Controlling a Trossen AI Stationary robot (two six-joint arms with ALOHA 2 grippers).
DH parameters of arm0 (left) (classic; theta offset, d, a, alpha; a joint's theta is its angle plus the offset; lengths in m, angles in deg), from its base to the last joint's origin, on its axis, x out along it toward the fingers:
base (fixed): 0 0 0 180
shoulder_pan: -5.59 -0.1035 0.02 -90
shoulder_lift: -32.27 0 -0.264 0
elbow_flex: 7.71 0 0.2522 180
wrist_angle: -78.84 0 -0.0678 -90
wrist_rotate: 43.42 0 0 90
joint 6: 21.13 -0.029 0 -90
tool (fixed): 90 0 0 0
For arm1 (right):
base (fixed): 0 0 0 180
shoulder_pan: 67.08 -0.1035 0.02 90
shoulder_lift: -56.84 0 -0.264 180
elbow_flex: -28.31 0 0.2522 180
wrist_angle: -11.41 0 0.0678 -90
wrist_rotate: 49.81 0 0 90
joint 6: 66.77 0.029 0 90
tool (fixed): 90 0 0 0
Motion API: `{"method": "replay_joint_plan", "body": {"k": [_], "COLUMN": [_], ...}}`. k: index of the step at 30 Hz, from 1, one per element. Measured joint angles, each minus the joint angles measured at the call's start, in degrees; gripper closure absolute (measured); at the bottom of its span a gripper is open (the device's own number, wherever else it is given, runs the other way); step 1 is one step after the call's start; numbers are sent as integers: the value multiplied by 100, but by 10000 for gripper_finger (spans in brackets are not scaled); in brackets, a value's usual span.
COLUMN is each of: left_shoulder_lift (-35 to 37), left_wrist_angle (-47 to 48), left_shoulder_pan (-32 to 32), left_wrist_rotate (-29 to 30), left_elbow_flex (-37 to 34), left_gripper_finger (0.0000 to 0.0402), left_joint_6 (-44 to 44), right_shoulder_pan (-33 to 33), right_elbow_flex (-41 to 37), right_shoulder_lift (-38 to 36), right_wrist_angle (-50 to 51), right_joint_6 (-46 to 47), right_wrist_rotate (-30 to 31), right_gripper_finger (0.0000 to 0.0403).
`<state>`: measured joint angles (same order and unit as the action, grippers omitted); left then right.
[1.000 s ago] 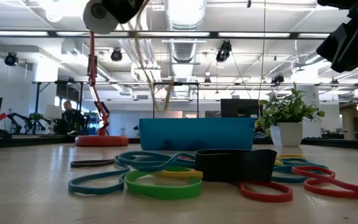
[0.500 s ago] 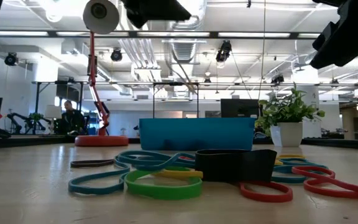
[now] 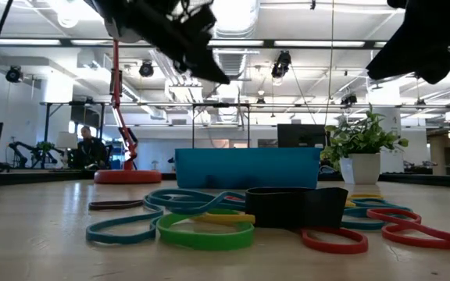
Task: Pick and place rubber bands into bin
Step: Put the yellow rubber band into the blue bin
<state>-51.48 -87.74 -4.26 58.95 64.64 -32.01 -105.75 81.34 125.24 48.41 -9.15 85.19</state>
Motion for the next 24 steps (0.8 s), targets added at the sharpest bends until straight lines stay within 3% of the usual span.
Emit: {"method": "replay_joint_plan", "body": {"k": [12,16,24], "left_shoulder_lift": [-238,-518,-774], "left_wrist_angle": [201,242,229], "left_shoulder_pan": [-1316,-1459,-1456], "left_wrist_rotate": [-1317,-1638,-1677], "left_elbow_flex": [-109,-109,-109], "left_gripper_finger": [401,401,402], "left_joint_6": [-364,-361,-342], "right_shoulder_pan": [80,175,221], "right_elbow_flex": [-6,-7,-7], "right_shoulder_lift": [0,0,0], "right_wrist_angle": [-8,-18,-49], "right_joint_6": [850,989,1144], "right_wrist_rotate": [813,817,817], "right_gripper_finger": [346,346,346]}}
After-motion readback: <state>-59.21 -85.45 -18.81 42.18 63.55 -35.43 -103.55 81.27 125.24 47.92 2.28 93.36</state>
